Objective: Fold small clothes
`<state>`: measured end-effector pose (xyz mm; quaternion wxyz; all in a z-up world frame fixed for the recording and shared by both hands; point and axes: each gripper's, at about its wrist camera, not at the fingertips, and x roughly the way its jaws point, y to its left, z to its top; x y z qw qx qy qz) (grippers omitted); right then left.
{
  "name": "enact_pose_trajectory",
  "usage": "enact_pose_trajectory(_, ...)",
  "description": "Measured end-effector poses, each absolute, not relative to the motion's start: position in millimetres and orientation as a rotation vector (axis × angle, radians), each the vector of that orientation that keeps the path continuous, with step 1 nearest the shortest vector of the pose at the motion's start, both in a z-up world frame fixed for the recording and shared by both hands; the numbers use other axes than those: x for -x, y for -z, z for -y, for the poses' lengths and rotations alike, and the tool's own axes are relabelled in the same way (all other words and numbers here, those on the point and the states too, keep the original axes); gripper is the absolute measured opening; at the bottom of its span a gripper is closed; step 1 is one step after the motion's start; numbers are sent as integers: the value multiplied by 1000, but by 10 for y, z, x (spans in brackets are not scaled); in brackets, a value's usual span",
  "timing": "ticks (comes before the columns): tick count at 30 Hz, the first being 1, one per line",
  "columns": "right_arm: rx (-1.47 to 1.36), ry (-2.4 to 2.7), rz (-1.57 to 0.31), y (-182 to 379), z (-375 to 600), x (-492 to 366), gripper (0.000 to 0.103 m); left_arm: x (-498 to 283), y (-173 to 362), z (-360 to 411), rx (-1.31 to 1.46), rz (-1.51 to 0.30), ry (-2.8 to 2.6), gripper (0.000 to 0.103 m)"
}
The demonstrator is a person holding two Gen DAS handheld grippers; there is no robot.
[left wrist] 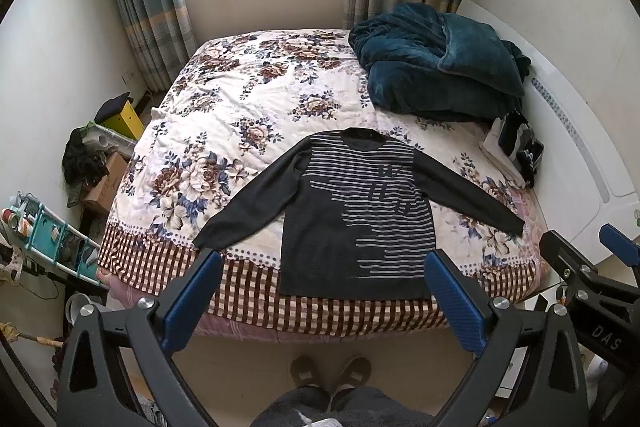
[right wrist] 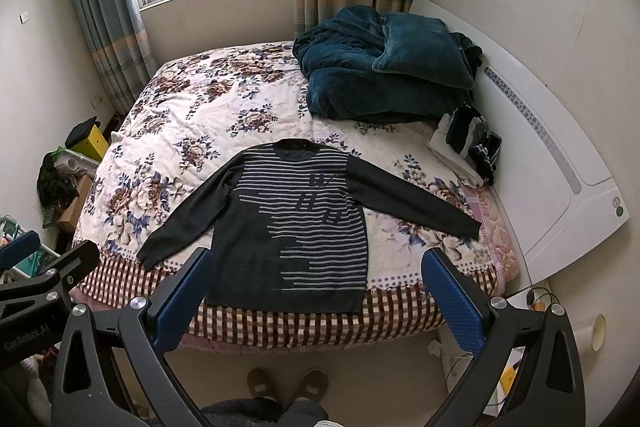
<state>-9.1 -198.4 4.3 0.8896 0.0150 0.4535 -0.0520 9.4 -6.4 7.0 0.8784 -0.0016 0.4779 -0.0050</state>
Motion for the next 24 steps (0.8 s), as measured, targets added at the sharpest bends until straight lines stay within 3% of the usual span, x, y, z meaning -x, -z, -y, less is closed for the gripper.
enact_pose_trajectory(24, -29, 107, -943, -136, 1992, 80, 103, -116, -105, 80, 10, -999, 18, 103)
